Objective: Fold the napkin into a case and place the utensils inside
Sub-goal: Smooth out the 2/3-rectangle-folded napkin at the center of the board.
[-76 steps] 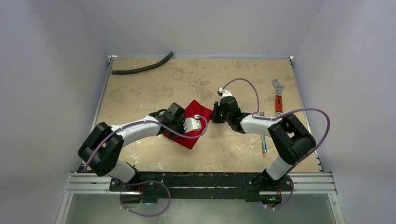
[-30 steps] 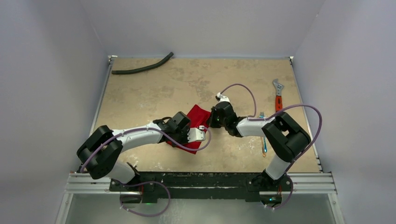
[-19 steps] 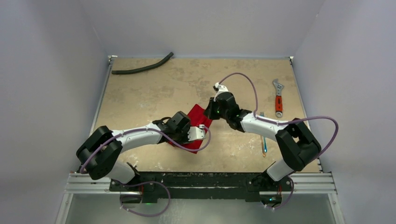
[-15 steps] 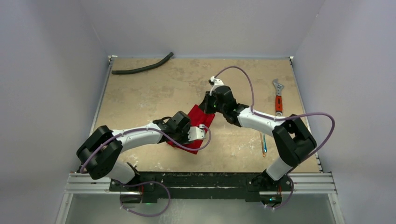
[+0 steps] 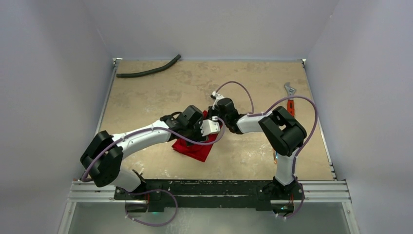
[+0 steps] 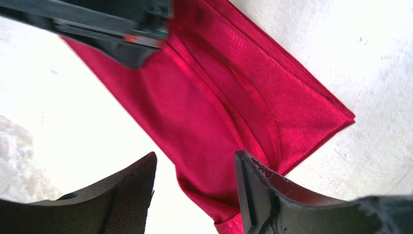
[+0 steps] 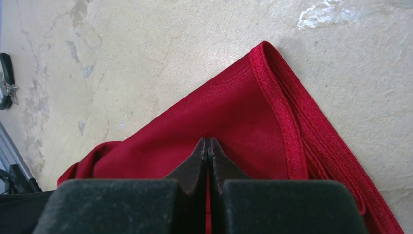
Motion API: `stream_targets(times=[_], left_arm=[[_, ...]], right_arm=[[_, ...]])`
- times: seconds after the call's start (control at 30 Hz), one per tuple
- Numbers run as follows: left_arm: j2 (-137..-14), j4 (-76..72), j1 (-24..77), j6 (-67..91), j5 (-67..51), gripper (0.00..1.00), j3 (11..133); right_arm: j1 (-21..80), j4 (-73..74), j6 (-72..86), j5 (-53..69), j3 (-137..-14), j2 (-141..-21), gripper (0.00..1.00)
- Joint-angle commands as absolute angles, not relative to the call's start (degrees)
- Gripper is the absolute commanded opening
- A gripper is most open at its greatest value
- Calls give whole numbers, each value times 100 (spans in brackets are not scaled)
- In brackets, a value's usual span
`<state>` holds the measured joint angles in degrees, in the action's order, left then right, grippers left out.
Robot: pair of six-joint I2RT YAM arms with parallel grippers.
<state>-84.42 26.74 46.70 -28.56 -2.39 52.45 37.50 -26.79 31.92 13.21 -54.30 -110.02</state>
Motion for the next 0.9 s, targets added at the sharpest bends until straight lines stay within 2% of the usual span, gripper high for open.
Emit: stream_targets(times=[0.0,0.07,0.1,0.17,0.37,0.57,0.7,0.87], left_arm=[[-8274,3066,4694,-2248,-20,60,5823],[-8120,3350,4693,-2103,-37,63,5890],[-8025,3538,4694,-2069,-129,70,5866],[-7860,3737,4694,-1932,-157,72,5721],[-7821,3468,4687,-2015,-78,71,4988],[-7973,2808,4691,-3164,220,67,4505],[-8183,2950,4691,-3499,32,56,4583],[-8374,2815,4680,-3654,26,19,4543]], right_arm=[[3803,-2911,3380,991,-5071,-10852,0],[3814,-2907,3439,792,-4996,-10729,0],[3814,-2886,3489,626,-4959,-10666,0],[3823,-2799,3607,274,-4878,-10513,0],[3857,-2883,4009,-313,-4440,-10027,0],[3876,-2931,4020,-352,-4195,-9661,0],[3885,-2946,4053,-381,-4115,-9574,0],[3885,-3012,4057,-317,-4034,-9417,0]])
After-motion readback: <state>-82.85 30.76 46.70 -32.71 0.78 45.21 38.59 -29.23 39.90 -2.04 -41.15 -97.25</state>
